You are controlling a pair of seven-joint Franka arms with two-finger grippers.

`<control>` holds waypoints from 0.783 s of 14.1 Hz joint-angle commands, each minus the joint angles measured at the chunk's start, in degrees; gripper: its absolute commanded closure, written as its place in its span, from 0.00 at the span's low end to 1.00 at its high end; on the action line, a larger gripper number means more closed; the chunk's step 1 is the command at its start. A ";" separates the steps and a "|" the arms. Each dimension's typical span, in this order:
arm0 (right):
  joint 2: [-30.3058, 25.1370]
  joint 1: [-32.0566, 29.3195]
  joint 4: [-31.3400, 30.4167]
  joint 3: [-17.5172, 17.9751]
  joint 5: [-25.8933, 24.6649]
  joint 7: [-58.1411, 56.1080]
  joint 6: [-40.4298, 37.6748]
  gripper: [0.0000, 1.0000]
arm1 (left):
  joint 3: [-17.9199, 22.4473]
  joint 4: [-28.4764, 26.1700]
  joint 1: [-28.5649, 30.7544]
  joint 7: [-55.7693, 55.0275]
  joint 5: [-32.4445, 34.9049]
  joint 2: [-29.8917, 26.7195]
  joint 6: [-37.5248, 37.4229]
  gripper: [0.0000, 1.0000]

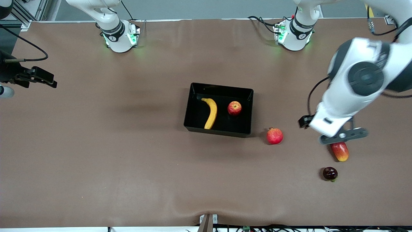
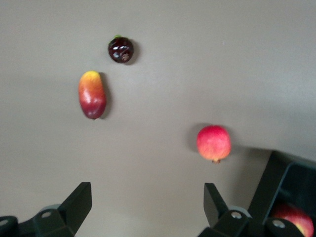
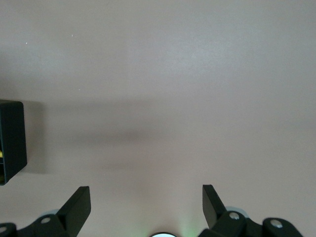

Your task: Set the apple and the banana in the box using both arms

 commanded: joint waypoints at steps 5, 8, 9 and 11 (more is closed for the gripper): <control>-0.01 0.24 0.13 -0.14 0.19 0.21 -0.45 0.00 | 1.43 -4.00 9.25 15.80 -11.53 -12.90 -6.01 0.00; 0.08 0.24 0.13 -0.14 0.19 0.21 -0.45 0.00 | 11.79 -8.83 1.53 16.07 -14.26 -18.36 -6.01 0.00; -0.01 0.24 0.13 -0.14 0.19 0.21 -0.36 0.00 | 14.78 -9.89 -0.84 16.16 -15.05 -19.33 -6.01 0.00; -0.01 0.15 0.13 -0.14 0.19 0.21 -0.36 0.00 | 19.62 -12.00 -5.41 17.12 -15.32 -21.44 -6.01 0.00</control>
